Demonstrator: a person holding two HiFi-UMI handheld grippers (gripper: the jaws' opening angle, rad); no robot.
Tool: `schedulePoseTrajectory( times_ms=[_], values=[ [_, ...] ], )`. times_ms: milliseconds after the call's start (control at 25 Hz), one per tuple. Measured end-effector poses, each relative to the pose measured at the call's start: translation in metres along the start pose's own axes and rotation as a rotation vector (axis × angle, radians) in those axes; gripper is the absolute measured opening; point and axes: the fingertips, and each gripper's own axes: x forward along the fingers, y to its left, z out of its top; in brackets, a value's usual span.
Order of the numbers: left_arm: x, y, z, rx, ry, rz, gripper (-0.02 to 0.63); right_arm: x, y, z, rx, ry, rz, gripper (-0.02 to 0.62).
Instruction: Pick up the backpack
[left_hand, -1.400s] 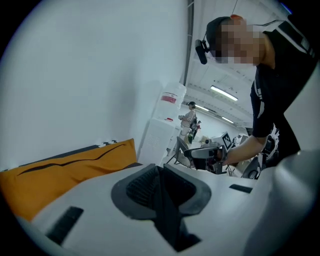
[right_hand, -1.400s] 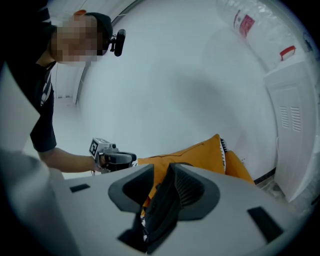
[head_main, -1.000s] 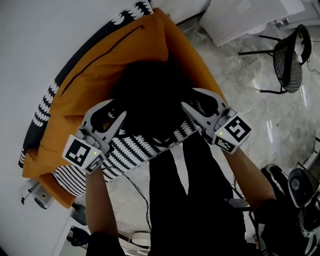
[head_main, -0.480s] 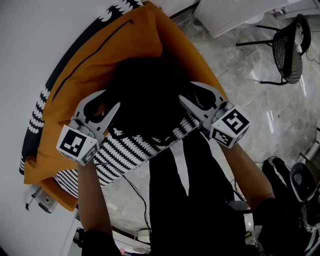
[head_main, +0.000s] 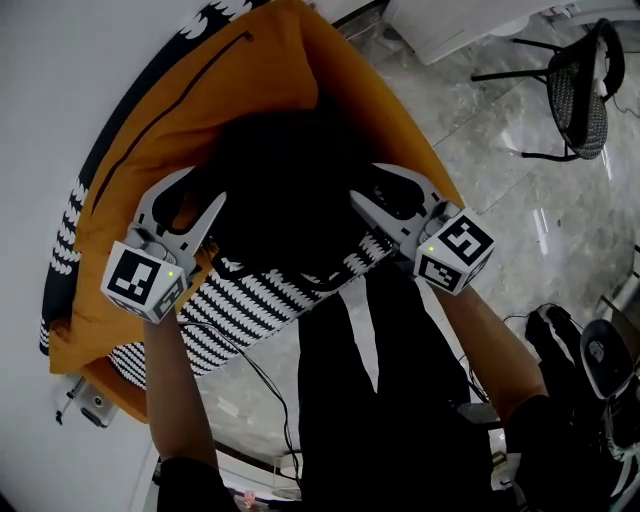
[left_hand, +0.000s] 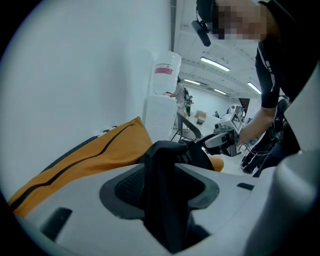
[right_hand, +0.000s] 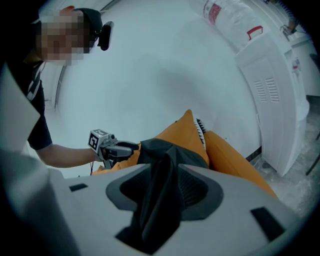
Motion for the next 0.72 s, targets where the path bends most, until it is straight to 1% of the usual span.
schedulePoseTrajectory(
  times_ms=[200, 360, 520, 720],
  values=[
    [0.009, 0.003, -0.003, 0.011, 0.023, -0.022, 0.173, 0.008, -0.007, -0.004, 0.006, 0.010, -0.013, 0.155],
    [0.014, 0.003, -0.004, 0.039, 0.037, -0.029, 0.173, 0.014, -0.009, -0.008, 0.004, 0.023, -0.023, 0.155],
    [0.020, 0.006, -0.011, 0.065, 0.074, -0.031, 0.173, 0.017, -0.008, -0.012, 0.006, 0.036, -0.030, 0.153],
    [0.032, 0.003, -0.011, 0.086, 0.079, -0.055, 0.172, 0.019, -0.011, -0.014, 0.011, 0.038, -0.033, 0.153]
  ],
)
